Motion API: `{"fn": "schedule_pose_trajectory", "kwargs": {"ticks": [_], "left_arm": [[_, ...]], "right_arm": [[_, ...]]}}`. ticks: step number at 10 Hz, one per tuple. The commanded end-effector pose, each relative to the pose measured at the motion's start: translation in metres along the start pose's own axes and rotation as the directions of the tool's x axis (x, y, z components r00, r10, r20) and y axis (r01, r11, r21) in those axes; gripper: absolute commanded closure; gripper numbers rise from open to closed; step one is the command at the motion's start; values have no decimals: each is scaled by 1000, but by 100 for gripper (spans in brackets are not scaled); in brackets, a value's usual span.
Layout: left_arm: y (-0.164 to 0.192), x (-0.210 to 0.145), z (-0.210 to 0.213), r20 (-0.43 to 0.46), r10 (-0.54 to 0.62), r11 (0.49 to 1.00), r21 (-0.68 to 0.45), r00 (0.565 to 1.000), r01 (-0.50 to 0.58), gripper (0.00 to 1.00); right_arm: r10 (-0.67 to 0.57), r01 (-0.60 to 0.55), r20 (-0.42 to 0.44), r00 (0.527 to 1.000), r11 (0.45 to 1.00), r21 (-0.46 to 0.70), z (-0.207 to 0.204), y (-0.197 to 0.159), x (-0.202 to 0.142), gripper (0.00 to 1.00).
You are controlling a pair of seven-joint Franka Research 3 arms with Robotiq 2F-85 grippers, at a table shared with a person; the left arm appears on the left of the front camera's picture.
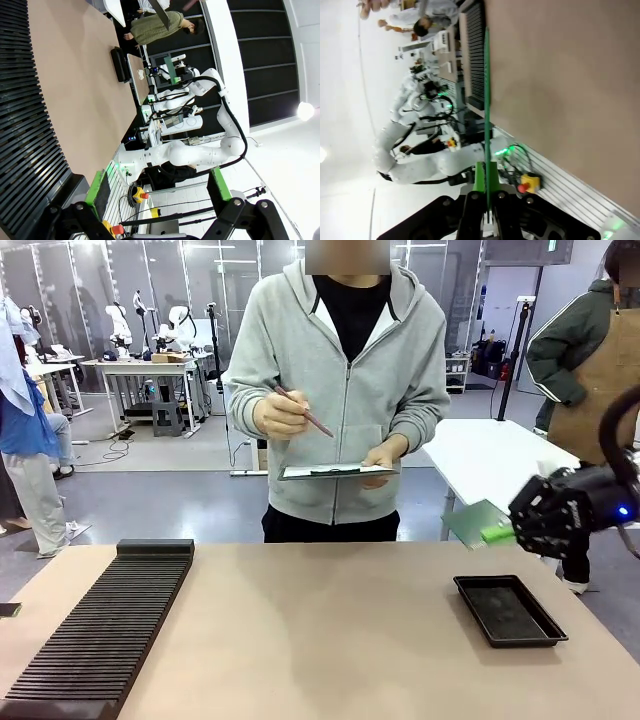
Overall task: Inspect the PCB.
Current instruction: Place the Blank PCB in the ESD tray.
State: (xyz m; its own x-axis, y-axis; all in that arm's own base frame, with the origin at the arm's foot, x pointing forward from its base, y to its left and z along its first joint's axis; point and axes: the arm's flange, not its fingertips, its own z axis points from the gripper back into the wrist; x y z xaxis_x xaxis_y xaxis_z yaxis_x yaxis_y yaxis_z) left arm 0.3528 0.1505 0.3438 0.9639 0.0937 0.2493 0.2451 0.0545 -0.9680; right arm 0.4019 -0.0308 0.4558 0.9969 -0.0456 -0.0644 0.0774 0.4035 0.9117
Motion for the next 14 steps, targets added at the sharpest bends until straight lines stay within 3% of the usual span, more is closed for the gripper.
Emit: {"fn": "schedule_pose_trajectory", "kwargs": {"ticks": [1, 6, 14], "left_arm": [[-1, -1, 1, -3, 3, 1000, 4, 1000, -3, 0], [-1, -1, 1, -3, 3, 1000, 4, 1000, -3, 0], [-1, -1, 1, -3, 3, 1000, 4, 1000, -3, 0]], "right_arm": [[52, -51, 26, 998, 997, -62, 11, -23, 8, 97], [88, -68, 68, 994, 965, -253, 19, -75, 34, 97], [66, -45, 81, 994, 970, -237, 21, -82, 31, 97]]}}
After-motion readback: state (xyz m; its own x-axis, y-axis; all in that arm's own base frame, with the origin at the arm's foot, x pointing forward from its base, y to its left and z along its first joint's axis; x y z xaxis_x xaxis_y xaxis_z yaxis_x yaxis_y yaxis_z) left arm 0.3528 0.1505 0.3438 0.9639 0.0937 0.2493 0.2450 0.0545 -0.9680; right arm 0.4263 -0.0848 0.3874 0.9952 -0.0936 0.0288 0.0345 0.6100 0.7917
